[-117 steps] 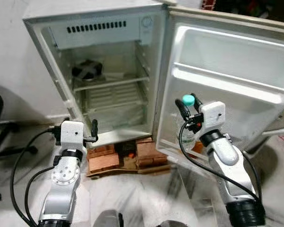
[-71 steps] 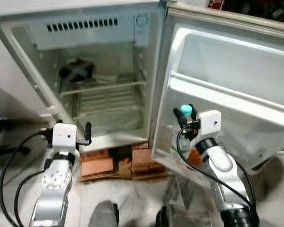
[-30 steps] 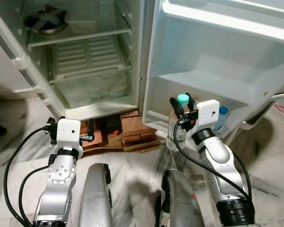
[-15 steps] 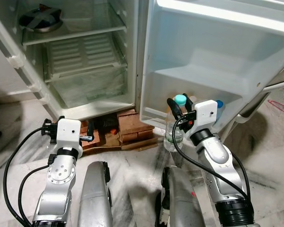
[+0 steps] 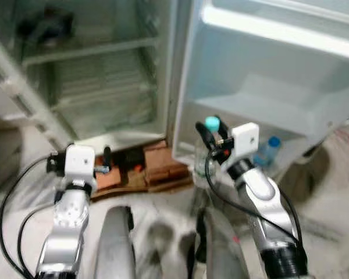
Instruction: Restocking fridge
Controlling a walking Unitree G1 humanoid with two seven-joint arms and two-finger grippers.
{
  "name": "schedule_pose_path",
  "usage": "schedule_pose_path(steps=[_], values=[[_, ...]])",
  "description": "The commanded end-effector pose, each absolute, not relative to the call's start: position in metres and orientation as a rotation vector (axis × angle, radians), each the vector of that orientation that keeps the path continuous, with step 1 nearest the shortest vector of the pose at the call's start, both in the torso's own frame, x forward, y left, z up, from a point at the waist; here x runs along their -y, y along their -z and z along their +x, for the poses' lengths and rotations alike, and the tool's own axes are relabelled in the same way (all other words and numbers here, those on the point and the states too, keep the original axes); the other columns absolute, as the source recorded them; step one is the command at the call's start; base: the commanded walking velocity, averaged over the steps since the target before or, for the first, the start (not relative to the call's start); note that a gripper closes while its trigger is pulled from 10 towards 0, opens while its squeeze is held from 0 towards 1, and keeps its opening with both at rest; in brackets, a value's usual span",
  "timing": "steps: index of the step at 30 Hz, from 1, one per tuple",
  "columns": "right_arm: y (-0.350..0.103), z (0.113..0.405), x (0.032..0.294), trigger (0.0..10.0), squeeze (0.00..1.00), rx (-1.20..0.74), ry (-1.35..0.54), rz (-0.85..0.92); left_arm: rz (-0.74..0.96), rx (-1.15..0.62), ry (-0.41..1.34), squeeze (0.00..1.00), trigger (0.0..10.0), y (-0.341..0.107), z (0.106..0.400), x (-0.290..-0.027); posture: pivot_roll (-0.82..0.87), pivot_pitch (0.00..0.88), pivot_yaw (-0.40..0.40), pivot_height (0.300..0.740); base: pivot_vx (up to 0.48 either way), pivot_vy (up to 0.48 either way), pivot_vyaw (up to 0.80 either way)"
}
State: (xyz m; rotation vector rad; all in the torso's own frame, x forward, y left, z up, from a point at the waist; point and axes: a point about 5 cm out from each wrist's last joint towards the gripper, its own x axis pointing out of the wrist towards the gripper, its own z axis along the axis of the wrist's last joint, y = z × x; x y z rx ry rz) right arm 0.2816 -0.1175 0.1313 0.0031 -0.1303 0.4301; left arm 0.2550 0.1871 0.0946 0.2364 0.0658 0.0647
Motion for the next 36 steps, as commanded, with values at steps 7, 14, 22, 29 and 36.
schedule_pose_path(steps=[7, 14, 22, 29, 36], values=[[-0.136, 0.281, 0.124, 10.0, 0.0, 0.153, -0.419, -0.004, 0.225, -0.078, -0.05, 0.0, 10.0, -0.091, 0.253, -0.181, 0.02, 0.176, -0.023, 0.588, 0.373, 0.0, 0.0], [-0.135, 0.279, 0.121, 10.0, 0.0, 0.142, -0.458, 0.016, 0.224, -0.083, -0.053, 0.0, 10.0, -0.09, 0.253, -0.181, 0.02, 0.178, -0.022, 0.588, 0.0, 0.0, 0.0], [-0.134, 0.279, 0.116, 10.0, 0.0, 0.14, -0.499, 0.013, 0.228, -0.093, -0.054, 0.0, 10.0, -0.089, 0.252, -0.181, 0.03, 0.184, -0.019, 0.578, 0.0, 0.0, 0.0], [-0.138, 0.284, 0.108, 10.0, 0.0, 0.159, -0.551, -0.002, 0.236, -0.093, -0.064, 0.0, 10.0, -0.089, 0.252, -0.182, 0.04, 0.187, -0.019, 0.533, 0.0, 0.0, 0.0], [-0.142, 0.288, 0.101, 10.0, 0.0, 0.188, -0.577, -0.007, 0.247, -0.095, -0.079, 0.0, 10.0, -0.09, 0.249, -0.185, 0.05, 0.195, -0.017, 0.513, 0.0, 0.0, 0.0]])
